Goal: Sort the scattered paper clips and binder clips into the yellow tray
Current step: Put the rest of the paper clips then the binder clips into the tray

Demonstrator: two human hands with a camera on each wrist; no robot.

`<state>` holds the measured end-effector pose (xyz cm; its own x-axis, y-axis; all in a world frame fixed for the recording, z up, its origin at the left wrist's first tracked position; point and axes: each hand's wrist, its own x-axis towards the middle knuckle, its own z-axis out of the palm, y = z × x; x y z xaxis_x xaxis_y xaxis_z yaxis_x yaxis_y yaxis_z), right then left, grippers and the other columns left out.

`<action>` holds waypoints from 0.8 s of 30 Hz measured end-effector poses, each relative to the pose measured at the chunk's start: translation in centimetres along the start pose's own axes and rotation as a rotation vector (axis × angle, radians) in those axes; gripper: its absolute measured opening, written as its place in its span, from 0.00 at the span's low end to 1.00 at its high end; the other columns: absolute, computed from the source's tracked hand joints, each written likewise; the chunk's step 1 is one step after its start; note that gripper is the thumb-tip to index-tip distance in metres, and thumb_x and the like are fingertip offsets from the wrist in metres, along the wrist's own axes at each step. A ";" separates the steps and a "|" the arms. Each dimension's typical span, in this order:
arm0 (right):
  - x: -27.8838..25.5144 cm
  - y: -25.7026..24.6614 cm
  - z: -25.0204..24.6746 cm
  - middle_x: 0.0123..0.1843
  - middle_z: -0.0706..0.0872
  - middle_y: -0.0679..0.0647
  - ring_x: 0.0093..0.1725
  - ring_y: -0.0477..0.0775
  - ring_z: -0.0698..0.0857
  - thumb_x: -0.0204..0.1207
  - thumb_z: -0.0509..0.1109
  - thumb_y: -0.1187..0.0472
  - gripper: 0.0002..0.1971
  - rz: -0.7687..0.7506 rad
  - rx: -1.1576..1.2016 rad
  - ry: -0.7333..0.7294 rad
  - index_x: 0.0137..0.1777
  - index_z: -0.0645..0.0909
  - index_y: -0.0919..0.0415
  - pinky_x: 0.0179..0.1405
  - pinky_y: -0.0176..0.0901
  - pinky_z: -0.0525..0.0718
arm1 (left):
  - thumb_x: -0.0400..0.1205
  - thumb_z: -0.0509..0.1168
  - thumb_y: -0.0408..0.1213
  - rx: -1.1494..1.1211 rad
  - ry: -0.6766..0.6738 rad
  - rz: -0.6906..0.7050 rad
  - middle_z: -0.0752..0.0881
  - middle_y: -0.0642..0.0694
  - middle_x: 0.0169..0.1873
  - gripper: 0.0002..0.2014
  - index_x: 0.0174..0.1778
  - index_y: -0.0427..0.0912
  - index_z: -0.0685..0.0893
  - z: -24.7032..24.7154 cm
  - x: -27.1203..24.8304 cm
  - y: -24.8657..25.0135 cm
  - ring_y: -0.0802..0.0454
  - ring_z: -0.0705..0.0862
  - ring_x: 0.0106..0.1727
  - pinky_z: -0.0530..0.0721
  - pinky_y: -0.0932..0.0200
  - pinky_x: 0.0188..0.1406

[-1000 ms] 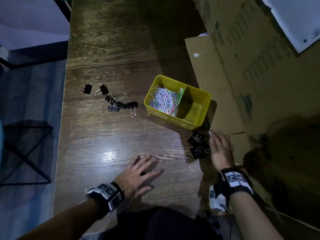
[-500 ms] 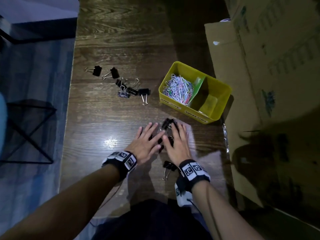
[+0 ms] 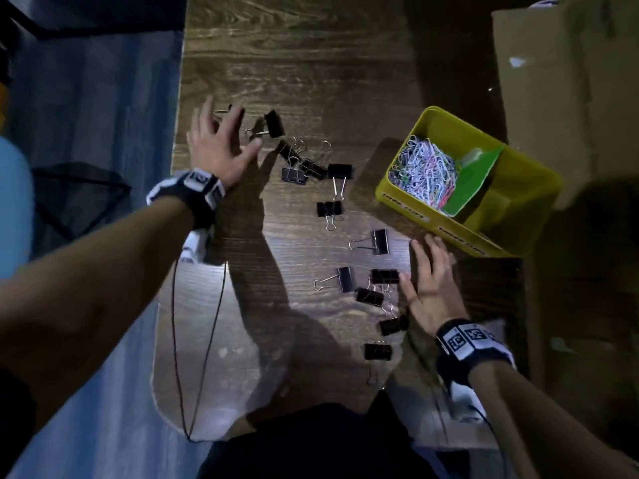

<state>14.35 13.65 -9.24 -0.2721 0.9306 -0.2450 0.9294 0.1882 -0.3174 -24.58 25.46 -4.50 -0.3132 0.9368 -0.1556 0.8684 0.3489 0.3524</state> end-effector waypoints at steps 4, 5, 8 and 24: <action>-0.3 -0.2 -0.1 0.81 0.52 0.64 0.81 0.56 0.47 0.79 0.43 0.44 0.33 -0.006 -0.018 -0.021 0.80 0.52 0.61 0.79 0.52 0.45 | 0.76 0.53 0.69 0.100 -0.146 0.019 0.48 0.42 0.82 0.34 0.78 0.67 0.54 0.2 5.1 1.5 0.36 0.45 0.81 0.46 0.33 0.78; -0.3 -0.3 -0.2 0.82 0.49 0.61 0.80 0.54 0.46 0.78 0.42 0.43 0.32 0.004 -0.026 -0.044 0.80 0.49 0.58 0.79 0.52 0.45 | 0.75 0.52 0.70 0.115 -0.197 0.050 0.49 0.43 0.82 0.34 0.77 0.67 0.55 0.6 5.8 1.9 0.37 0.45 0.81 0.45 0.33 0.78; -0.3 -0.4 -0.6 0.82 0.45 0.56 0.80 0.51 0.43 0.77 0.39 0.41 0.31 0.024 -0.050 -0.104 0.79 0.43 0.51 0.78 0.50 0.41 | 0.75 0.46 0.72 0.168 -0.318 0.253 0.52 0.47 0.82 0.32 0.76 0.69 0.59 2.2 5.6 3.6 0.39 0.45 0.82 0.40 0.32 0.77; 0.0 -0.3 -0.7 0.85 0.44 0.55 0.83 0.52 0.40 0.78 0.40 0.43 0.34 0.038 -0.037 -0.128 0.82 0.47 0.55 0.75 0.41 0.28 | 0.80 0.40 0.65 0.104 -0.551 0.818 0.51 0.50 0.82 0.28 0.77 0.64 0.57 7.9 -11.6 8.6 0.52 0.40 0.82 0.31 0.37 0.77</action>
<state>14.24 13.83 -8.55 -0.2636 0.8900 -0.3721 0.9476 0.1667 -0.2725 -10.41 17.43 -6.91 0.5978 0.7364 -0.3169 0.7748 -0.4291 0.4643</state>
